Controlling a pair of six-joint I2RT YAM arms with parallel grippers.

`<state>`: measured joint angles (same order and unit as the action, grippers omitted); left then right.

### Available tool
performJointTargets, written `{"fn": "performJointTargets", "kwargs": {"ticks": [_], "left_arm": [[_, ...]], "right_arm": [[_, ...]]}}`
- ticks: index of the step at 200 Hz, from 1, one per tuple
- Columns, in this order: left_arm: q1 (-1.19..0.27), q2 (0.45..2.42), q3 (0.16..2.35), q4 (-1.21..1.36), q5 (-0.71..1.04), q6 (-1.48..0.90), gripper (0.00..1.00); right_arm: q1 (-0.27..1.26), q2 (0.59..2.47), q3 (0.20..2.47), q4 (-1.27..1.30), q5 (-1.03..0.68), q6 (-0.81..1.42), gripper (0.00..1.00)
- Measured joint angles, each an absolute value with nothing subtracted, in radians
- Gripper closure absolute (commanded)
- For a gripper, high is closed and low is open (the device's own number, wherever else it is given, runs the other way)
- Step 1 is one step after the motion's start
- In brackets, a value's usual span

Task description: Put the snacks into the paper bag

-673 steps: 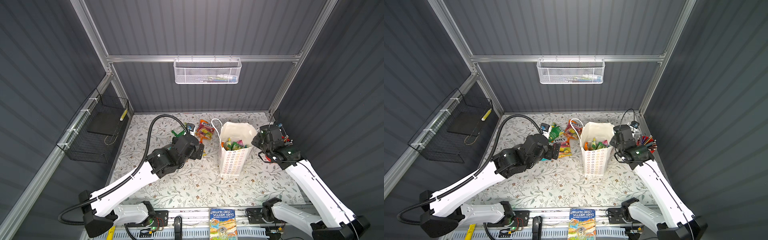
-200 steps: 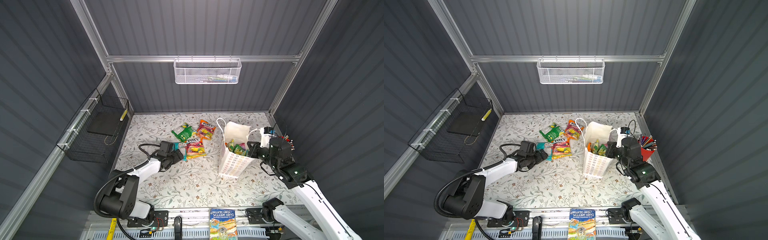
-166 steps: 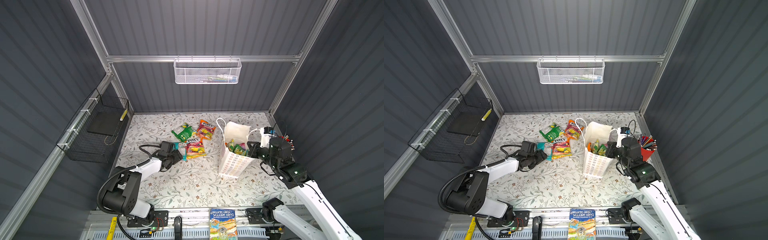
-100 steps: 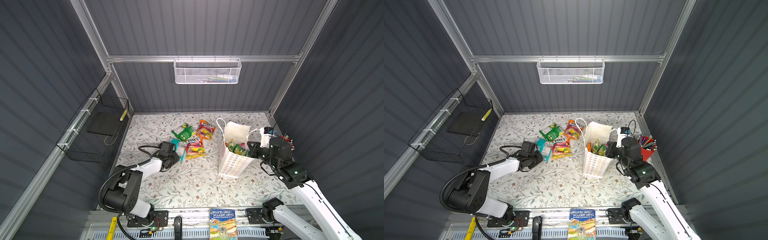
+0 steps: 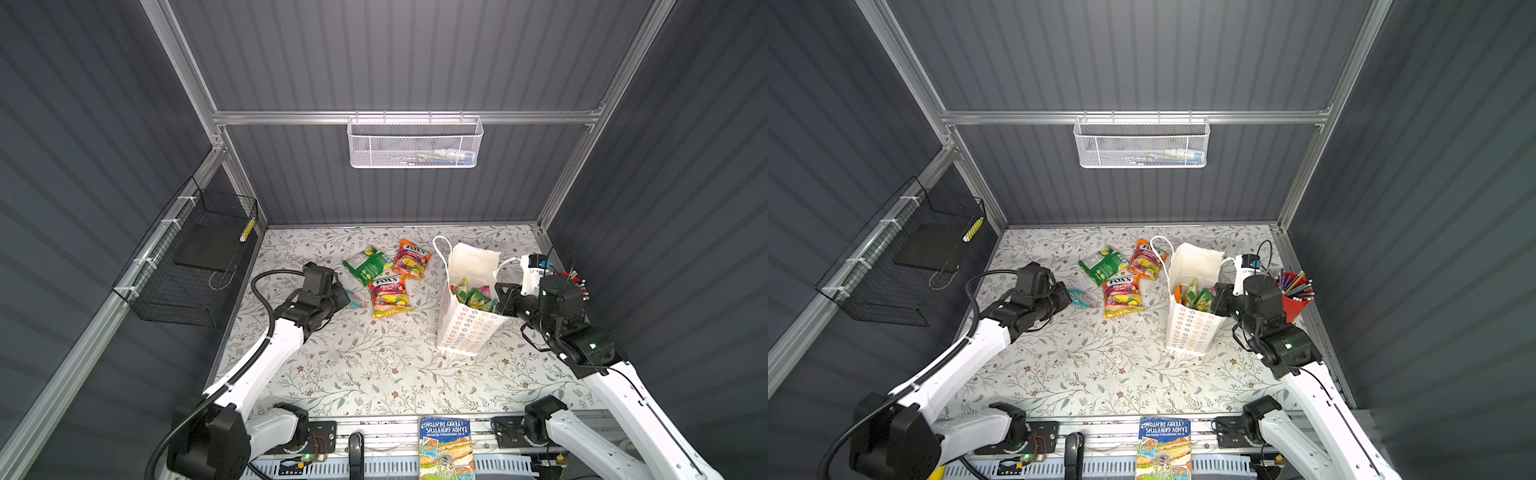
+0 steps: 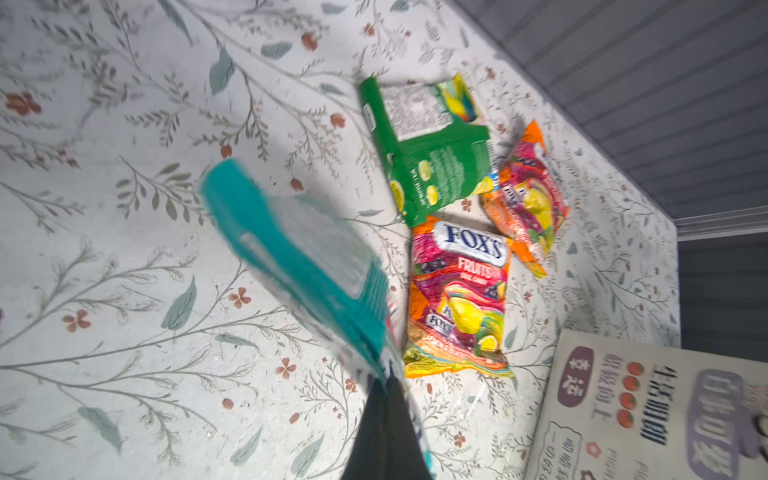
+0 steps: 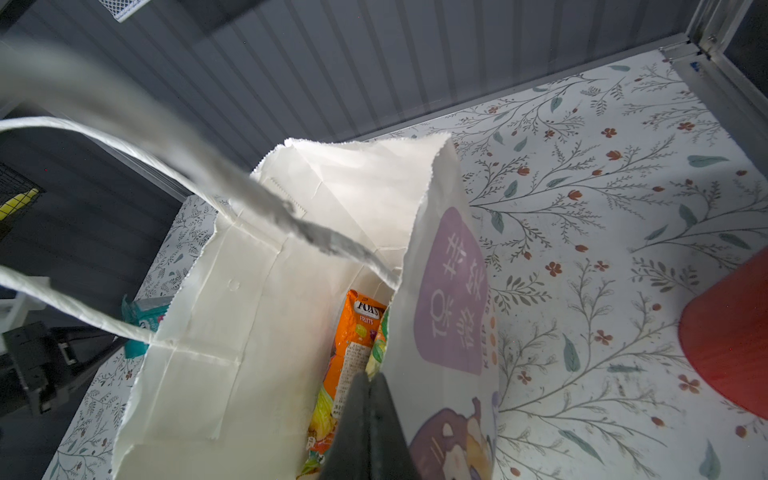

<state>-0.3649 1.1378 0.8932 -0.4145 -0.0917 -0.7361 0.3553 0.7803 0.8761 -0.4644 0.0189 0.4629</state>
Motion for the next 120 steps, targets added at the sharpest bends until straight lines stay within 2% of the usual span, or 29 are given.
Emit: {"fn": "performJointTargets", "kwargs": {"ticks": [76, 80, 89, 101, 112, 120], "left_arm": [[-0.373, 1.09, 1.242, -0.574, -0.028, -0.628, 1.0], [-0.374, 1.095, 1.259, -0.578, -0.025, -0.624, 0.89], [-0.377, 1.112, 1.285, -0.585, -0.026, -0.606, 0.55], [-0.379, 1.134, 1.297, -0.595, -0.028, -0.596, 0.24], [-0.379, 1.159, 1.285, -0.608, -0.034, -0.589, 0.02], [-0.379, 1.172, 1.251, -0.607, -0.039, -0.586, 0.0]], "right_arm": [[0.355, 0.778, 0.876, -0.464, 0.023, 0.463, 1.0], [0.355, 0.778, 0.876, -0.464, 0.023, 0.463, 1.0], [0.355, 0.778, 0.876, -0.464, 0.022, 0.463, 1.0], [0.355, 0.778, 0.876, -0.464, 0.022, 0.463, 1.0], [0.355, 0.777, 0.876, -0.464, 0.022, 0.462, 1.0], [0.355, 0.775, 0.876, -0.465, 0.023, 0.462, 1.0]]}}
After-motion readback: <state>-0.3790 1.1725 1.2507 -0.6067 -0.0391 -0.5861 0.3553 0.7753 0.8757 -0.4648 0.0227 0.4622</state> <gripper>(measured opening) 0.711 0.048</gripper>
